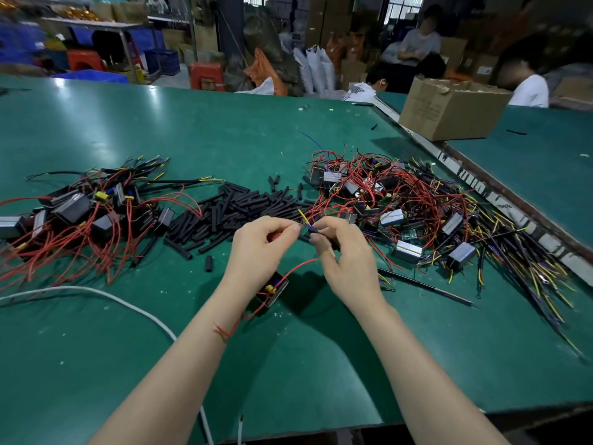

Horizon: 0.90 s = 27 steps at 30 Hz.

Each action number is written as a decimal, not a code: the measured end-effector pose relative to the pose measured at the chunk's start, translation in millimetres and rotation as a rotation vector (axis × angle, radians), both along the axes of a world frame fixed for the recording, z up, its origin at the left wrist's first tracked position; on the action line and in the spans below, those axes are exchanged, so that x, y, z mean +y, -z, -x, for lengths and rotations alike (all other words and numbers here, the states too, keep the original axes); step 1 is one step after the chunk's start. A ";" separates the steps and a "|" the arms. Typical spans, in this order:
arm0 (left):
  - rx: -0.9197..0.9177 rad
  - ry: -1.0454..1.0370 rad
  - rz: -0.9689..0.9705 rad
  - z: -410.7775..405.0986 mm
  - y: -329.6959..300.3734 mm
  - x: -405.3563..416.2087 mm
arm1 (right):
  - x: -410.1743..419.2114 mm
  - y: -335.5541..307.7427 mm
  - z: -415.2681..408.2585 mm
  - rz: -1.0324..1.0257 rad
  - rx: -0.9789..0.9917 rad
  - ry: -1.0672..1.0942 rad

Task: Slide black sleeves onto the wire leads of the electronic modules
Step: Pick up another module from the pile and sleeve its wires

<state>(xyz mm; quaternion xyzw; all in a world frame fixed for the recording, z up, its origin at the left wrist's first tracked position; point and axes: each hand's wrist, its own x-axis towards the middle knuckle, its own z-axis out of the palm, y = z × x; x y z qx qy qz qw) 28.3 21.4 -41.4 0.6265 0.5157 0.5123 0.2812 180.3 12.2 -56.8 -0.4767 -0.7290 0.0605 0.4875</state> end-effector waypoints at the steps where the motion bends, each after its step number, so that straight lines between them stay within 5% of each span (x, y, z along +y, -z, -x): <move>1: -0.012 0.003 0.009 -0.1 0.6 -0.6 | -0.7 -0.2 0.6 0.005 -0.021 0.015; 6: -0.037 0.062 0.008 -3.4 4.1 -5.7 | -0.5 -0.7 2.1 -0.038 -0.218 0.155; 10: 0.112 0.007 -0.034 -8.0 7.1 -8.6 | 2.3 2.0 -1.3 -0.033 -0.378 0.215; 19: 0.433 0.049 -0.152 -16.0 -15.0 -22.6 | -1.3 -2.1 -7.1 -0.189 -0.384 0.274; 27: 0.237 0.116 -0.007 -5.7 -22.0 -32.1 | -6.5 -5.6 -11.0 -0.279 -0.364 0.280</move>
